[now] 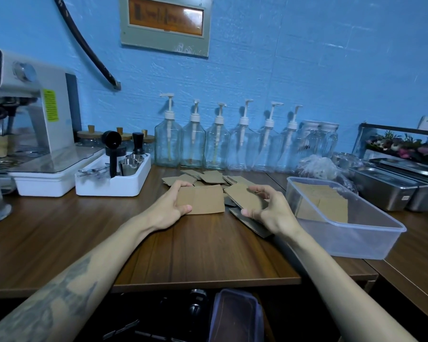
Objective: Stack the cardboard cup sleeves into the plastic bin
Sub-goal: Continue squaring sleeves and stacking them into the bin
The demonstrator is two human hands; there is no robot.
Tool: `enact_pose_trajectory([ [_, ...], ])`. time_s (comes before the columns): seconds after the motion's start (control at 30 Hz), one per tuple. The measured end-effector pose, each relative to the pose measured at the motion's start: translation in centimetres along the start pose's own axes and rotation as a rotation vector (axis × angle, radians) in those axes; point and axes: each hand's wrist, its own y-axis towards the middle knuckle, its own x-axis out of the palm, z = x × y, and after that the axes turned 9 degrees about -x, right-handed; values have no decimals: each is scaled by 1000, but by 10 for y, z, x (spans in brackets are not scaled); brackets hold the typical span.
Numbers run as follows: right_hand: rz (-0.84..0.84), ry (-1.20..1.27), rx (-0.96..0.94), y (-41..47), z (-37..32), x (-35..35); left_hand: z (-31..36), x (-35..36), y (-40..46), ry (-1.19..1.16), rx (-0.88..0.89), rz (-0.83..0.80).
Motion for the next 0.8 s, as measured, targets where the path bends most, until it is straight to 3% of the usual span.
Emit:
enact_pose_trajectory([
  [0.13,7,114,-92,0,-8,2,1,0,0,-4,-1,-26],
  [0.33,-194,-294,-431,3,-20,30,8,-1,-6,-27,-26,-72],
  [0.47,-260,-335,-525,7,-25,45,9,1,-6,-30,2,-23],
  [0.57,-250,-282,-534,6,-27,51,8,1,-7,6,35,7],
  [0.67,-132,-179,-424,9,-29,48,7,1,-5,-58,33,-2],
  [0.8,-278,-72,-259,15,-31,47,6,1,-4,-85,38,-51],
])
